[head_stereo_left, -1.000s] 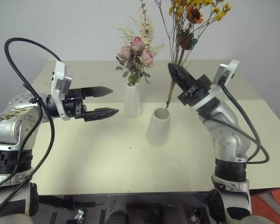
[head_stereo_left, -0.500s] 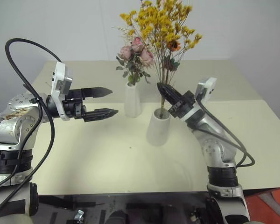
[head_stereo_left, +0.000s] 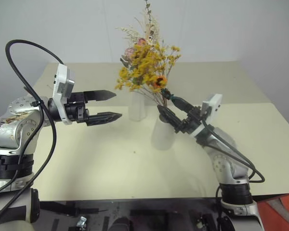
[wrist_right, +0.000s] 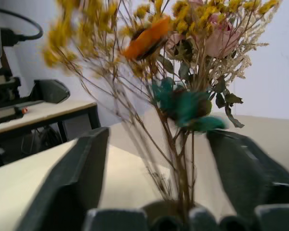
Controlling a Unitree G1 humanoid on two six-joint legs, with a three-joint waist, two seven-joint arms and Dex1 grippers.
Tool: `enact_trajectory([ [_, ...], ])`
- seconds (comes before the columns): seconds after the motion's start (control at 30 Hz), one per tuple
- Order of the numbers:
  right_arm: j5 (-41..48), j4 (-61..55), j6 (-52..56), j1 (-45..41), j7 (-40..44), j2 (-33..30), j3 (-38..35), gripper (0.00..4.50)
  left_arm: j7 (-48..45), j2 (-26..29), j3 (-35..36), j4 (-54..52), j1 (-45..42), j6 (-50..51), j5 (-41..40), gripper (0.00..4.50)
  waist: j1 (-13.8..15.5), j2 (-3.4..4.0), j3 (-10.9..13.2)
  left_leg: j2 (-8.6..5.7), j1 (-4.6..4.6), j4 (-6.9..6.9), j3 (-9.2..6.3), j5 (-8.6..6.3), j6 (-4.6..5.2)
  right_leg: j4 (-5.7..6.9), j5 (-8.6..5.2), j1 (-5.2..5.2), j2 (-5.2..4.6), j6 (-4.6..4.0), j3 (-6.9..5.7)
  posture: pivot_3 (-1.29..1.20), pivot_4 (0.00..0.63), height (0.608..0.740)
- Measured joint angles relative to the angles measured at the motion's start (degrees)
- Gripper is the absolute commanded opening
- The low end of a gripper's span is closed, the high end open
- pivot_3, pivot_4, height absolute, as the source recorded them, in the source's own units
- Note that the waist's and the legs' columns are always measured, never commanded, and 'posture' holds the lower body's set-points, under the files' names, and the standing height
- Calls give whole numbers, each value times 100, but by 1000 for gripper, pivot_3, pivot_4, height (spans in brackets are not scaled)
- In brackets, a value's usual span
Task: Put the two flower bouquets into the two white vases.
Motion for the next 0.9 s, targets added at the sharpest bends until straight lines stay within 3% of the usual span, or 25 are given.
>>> enact_trajectory([
  [0.33,128,-211,0,269,341,-671,-295,4469,67,0,33,-137,162,31,-23,4500,5,0,0,2,3,-2,1,-2,3,-17,0,5,0,0,0,0,150,740],
  [0.9,160,1153,-2,408,1816,-2291,-796,4469,790,0,1343,-1388,2682,46,-460,4500,39,0,0,8,18,-5,10,-6,10,-39,-1,13,1,-2,15,0,150,740],
])
